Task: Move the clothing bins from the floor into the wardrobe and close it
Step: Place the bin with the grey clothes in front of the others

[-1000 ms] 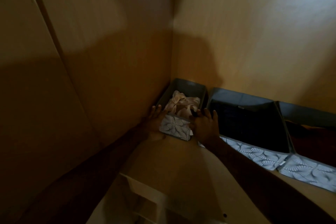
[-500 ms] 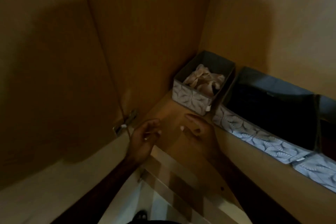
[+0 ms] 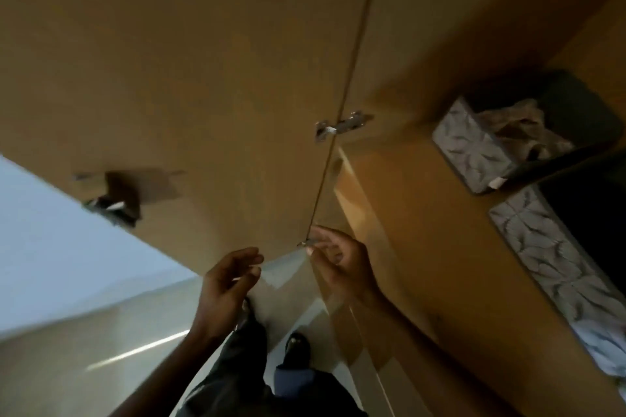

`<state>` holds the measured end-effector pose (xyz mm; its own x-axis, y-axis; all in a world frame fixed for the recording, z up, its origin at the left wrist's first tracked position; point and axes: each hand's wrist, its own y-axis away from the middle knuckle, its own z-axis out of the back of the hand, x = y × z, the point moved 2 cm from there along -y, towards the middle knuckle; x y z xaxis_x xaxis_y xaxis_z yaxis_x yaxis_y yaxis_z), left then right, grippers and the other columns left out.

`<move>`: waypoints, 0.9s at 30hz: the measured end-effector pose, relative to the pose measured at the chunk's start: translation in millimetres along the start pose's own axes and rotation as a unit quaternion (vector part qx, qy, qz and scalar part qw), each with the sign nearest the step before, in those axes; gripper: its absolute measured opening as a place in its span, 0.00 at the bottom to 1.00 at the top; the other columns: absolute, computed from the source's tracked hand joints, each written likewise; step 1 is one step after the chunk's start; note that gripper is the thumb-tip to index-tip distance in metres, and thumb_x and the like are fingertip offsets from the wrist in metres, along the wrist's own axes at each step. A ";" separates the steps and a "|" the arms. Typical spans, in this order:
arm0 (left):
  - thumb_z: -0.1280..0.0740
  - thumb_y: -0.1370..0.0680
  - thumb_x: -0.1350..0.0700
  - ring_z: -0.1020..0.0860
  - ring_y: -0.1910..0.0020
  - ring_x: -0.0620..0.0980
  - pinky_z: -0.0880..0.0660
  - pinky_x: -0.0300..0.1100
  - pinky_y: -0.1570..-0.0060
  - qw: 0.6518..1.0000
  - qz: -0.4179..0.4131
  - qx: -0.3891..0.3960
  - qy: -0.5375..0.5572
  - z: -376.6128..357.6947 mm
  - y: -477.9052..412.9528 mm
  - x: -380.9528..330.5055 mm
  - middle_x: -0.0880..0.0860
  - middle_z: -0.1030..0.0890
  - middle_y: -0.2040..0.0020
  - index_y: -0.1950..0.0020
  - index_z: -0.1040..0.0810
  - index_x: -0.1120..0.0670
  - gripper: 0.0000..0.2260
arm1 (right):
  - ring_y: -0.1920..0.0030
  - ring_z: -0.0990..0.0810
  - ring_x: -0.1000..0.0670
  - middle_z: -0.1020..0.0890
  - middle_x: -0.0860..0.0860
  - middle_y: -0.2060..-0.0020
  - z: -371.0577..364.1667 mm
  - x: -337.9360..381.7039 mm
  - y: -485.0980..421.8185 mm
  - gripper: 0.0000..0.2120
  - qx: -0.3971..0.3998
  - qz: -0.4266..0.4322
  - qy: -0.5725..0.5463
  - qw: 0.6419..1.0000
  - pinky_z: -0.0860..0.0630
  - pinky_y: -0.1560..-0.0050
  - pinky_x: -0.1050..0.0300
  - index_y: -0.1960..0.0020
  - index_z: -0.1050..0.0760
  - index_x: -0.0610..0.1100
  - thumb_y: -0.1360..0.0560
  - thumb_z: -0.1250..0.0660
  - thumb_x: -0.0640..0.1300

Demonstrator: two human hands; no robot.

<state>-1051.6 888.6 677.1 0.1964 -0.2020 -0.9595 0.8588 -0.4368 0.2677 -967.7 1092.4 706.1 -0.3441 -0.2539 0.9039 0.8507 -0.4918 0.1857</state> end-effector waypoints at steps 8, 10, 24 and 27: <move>0.30 0.24 0.64 0.18 0.47 0.51 0.22 0.48 0.46 0.980 0.026 -0.197 0.016 111.6 110.1 36.7 0.50 0.15 0.48 0.40 0.20 0.52 0.14 | 0.49 0.21 0.62 0.18 0.57 0.48 -130.4 38.0 33.4 0.20 0.209 0.058 0.055 0.975 0.22 0.48 0.63 0.36 0.23 0.50 0.27 0.30 0.50; 0.30 0.26 0.60 0.18 0.47 0.51 0.22 0.50 0.45 0.970 0.029 -0.241 0.030 134.5 136.4 43.7 0.50 0.15 0.48 0.41 0.20 0.51 0.14 | 0.49 0.21 0.63 0.18 0.57 0.48 -160.9 49.6 45.7 0.20 0.252 0.076 0.069 0.962 0.23 0.48 0.65 0.36 0.23 0.49 0.27 0.30 0.50; 0.33 0.22 0.59 0.19 0.47 0.43 0.21 0.48 0.43 0.844 0.075 -0.527 0.068 302.9 391.3 129.8 0.47 0.17 0.47 0.39 0.22 0.50 0.12 | 0.53 0.20 0.63 0.17 0.57 0.52 -418.5 115.9 227.8 0.17 0.490 0.207 0.138 0.836 0.25 0.53 0.70 0.39 0.22 0.48 0.26 0.30 0.48; 0.33 0.22 0.59 0.19 0.47 0.45 0.21 0.45 0.45 0.804 0.083 -0.582 0.086 325.7 443.0 149.3 0.47 0.17 0.46 0.40 0.22 0.46 0.12 | 0.53 0.21 0.64 0.18 0.57 0.52 -468.9 127.2 272.7 0.17 0.553 0.233 0.155 0.785 0.26 0.57 0.74 0.37 0.23 0.49 0.25 0.31 0.48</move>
<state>-796.0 379.4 681.0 0.3309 -0.0054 -0.9436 0.6553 0.7209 0.2257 -965.8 535.5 691.2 0.1719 -0.4673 0.8672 0.6784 0.6945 0.2397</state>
